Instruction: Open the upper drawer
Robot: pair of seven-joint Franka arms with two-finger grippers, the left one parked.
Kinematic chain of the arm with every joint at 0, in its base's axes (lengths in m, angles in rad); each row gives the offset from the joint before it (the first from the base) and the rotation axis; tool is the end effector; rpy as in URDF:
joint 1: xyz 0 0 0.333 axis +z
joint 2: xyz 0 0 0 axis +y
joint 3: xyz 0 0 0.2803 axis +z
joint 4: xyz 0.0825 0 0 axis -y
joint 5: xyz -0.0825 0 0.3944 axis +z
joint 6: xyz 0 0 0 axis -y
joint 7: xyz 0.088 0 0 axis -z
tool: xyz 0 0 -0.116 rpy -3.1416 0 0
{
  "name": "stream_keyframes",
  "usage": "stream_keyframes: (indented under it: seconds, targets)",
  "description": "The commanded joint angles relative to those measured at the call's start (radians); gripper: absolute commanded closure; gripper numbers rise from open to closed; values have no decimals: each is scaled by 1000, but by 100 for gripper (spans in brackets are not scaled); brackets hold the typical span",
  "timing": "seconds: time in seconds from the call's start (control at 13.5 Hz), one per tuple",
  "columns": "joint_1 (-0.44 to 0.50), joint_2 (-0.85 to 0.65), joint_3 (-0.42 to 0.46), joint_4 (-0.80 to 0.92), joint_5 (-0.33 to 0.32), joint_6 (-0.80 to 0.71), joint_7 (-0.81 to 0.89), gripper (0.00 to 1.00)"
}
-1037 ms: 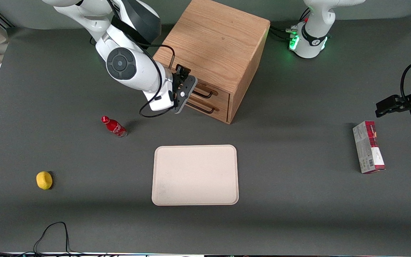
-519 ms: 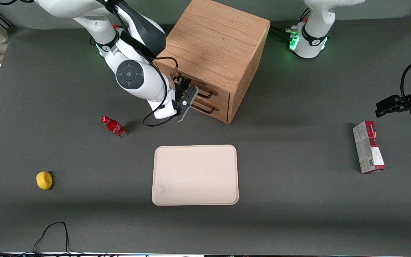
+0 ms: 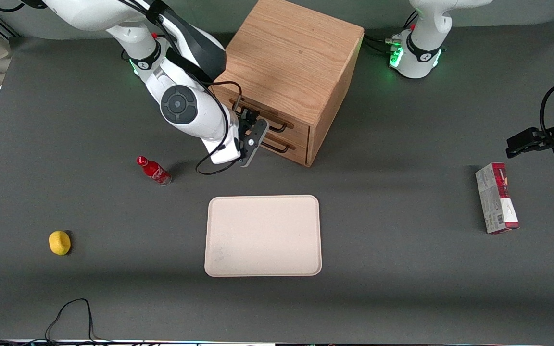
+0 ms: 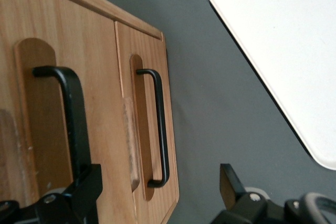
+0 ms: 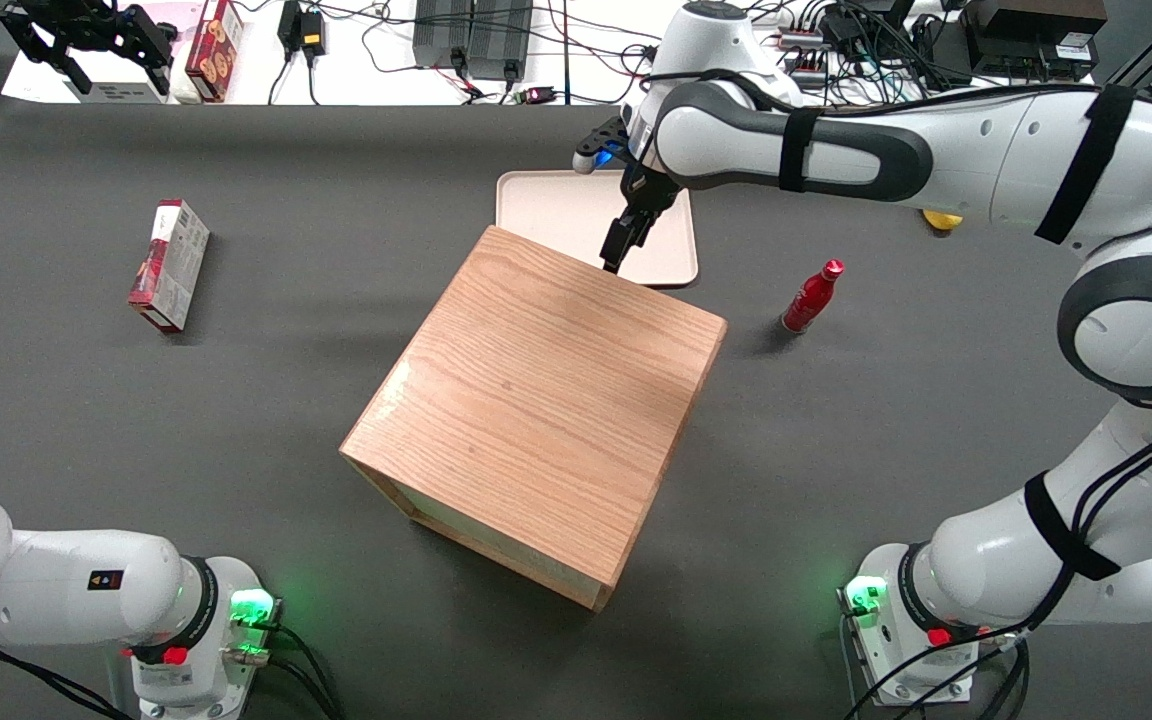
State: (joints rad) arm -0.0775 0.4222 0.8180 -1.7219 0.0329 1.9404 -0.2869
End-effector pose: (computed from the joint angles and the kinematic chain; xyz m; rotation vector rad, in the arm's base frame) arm 0.4878 0.4000 0.3569 -2.4911 -1.3296 0.2093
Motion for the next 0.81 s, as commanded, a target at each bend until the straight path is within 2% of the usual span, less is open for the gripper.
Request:
stream_keyframes:
  seconds: [0.0,0.52,0.74]
  targets:
    - [7,-8,10,62,7,-105,-17,0]
    - [8,-8,35,50,-1,-92,-18,0]
    - [10,1,35,18,-8,-28,-20,0]
